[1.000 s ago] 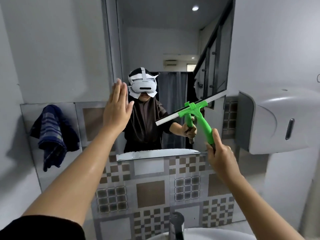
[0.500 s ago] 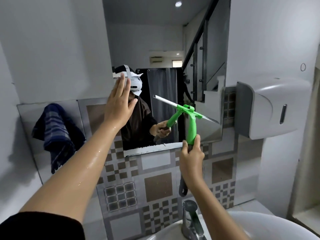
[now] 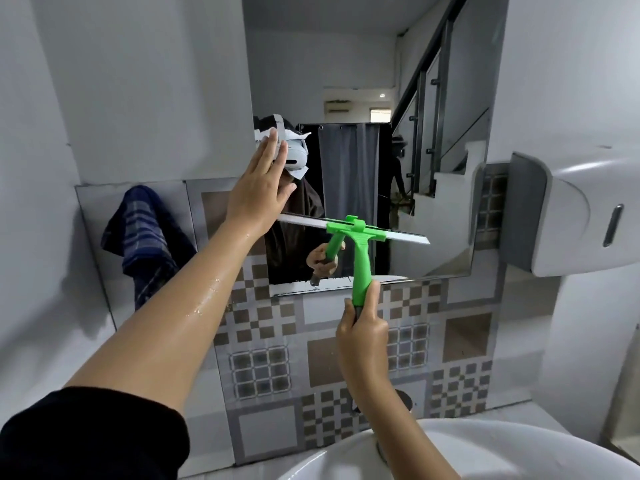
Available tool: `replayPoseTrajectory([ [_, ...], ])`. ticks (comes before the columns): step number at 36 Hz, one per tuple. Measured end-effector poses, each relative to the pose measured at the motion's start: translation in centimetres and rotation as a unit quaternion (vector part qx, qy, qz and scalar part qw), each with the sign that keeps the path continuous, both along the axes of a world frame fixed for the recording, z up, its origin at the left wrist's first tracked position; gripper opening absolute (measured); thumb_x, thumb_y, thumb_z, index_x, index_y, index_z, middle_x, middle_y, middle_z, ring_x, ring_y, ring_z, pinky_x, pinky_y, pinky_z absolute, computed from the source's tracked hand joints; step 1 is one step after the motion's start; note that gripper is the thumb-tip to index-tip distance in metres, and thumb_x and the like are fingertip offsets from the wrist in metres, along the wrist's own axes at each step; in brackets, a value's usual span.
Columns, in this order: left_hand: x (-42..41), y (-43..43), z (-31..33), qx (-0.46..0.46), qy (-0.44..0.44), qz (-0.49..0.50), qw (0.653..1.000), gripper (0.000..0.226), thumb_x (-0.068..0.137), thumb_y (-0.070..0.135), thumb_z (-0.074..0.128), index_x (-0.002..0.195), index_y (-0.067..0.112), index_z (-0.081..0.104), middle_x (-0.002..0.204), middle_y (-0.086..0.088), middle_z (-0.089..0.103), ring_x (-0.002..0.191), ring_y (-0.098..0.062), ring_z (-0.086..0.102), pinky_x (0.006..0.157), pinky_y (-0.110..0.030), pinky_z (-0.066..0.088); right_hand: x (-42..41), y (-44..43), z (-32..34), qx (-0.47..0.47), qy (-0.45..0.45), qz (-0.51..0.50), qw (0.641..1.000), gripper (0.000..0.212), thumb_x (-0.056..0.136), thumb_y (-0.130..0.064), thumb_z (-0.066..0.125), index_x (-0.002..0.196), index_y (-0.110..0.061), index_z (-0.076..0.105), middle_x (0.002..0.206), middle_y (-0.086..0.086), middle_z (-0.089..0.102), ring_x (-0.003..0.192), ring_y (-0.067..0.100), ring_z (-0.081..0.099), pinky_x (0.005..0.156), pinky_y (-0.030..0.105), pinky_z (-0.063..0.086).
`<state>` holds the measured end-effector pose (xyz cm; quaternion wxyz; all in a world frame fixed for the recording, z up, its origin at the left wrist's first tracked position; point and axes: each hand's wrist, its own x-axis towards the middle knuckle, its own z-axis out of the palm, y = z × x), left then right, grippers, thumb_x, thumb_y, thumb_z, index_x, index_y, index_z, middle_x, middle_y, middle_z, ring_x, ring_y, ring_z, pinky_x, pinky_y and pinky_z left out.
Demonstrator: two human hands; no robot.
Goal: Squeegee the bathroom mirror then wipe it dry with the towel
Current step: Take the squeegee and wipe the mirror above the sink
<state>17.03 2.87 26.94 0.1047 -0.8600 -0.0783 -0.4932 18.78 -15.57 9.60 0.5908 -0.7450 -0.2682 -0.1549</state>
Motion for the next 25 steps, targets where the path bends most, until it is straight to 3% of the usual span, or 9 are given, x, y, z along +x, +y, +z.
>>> replayPoseTrajectory([
  [5, 0.3, -0.5, -0.2, -0.012, -0.011, 0.004, 1.0, 0.068, 0.093, 0.02, 0.053, 0.146, 0.009, 0.012, 0.157, -0.008, 0.005, 0.144, -0.022, 0.008, 0.105, -0.042, 0.039, -1.0, -0.9, -0.1, -0.144, -0.036, 0.004, 0.989, 0.06, 0.099, -0.026, 0.035, 0.147, -0.016, 0.001, 0.07, 0.0, 0.05, 0.06, 0.018, 0.052, 0.054, 0.033, 0.048],
  [8, 0.4, -1.0, -0.7, -0.029, -0.011, 0.008, 0.999, 0.07, 0.093, 0.02, 0.053, 0.147, 0.01, 0.01, 0.157, -0.009, 0.002, 0.144, -0.023, 0.005, 0.105, -0.04, 0.038, 0.3, -2.4, 0.3, -0.23, -0.1, -0.03, 0.968, 0.061, 0.099, -0.023, 0.036, 0.147, -0.015, 0.0, 0.078, 0.006, 0.061, 0.059, 0.019, 0.055, 0.053, 0.032, 0.051],
  [13, 0.3, -1.7, -2.8, -0.071, -0.012, 0.024, 0.997, 0.072, 0.094, 0.023, 0.05, 0.147, 0.011, 0.004, 0.157, -0.005, -0.006, 0.144, -0.02, -0.002, 0.105, -0.036, 0.035, 4.8, -6.6, 1.9, -0.34, -0.234, -0.065, 0.908, 0.059, 0.099, -0.016, 0.034, 0.147, -0.017, 0.0, 0.085, 0.01, 0.064, 0.052, 0.018, 0.053, 0.046, 0.028, 0.045],
  [16, 0.3, -2.1, -3.9, -0.081, -0.009, 0.035, 0.996, 0.073, 0.094, 0.024, 0.05, 0.148, 0.012, 0.002, 0.157, -0.004, -0.008, 0.144, -0.019, -0.003, 0.101, -0.034, 0.04, 7.7, -9.6, 2.9, -0.359, -0.258, -0.092, 0.892, 0.06, 0.097, -0.015, 0.036, 0.148, -0.018, 0.003, 0.088, 0.011, 0.065, 0.053, 0.02, 0.05, 0.046, 0.03, 0.039],
  [19, 0.5, -2.7, -4.4, -0.092, -0.011, 0.056, 0.994, 0.073, 0.095, 0.024, 0.049, 0.148, 0.012, 0.001, 0.157, -0.004, -0.008, 0.144, -0.02, -0.002, 0.094, -0.033, 0.045, 10.0, -12.3, 2.8, -0.351, -0.225, -0.126, 0.9, 0.059, 0.094, -0.014, 0.039, 0.147, -0.016, 0.012, 0.085, 0.014, 0.066, 0.057, 0.029, 0.055, 0.048, 0.033, 0.036],
  [25, 1.6, -3.8, -4.6, -0.125, -0.037, 0.075, 0.989, 0.071, 0.095, 0.021, 0.049, 0.148, 0.011, 0.002, 0.157, -0.004, -0.01, 0.144, -0.02, -0.006, 0.104, -0.033, 0.034, 11.3, -13.9, -0.1, -0.26, -0.111, -0.095, 0.955, 0.057, 0.096, -0.021, 0.042, 0.146, -0.014, 0.015, 0.084, 0.017, 0.063, 0.06, 0.028, 0.051, 0.051, 0.035, 0.042],
])
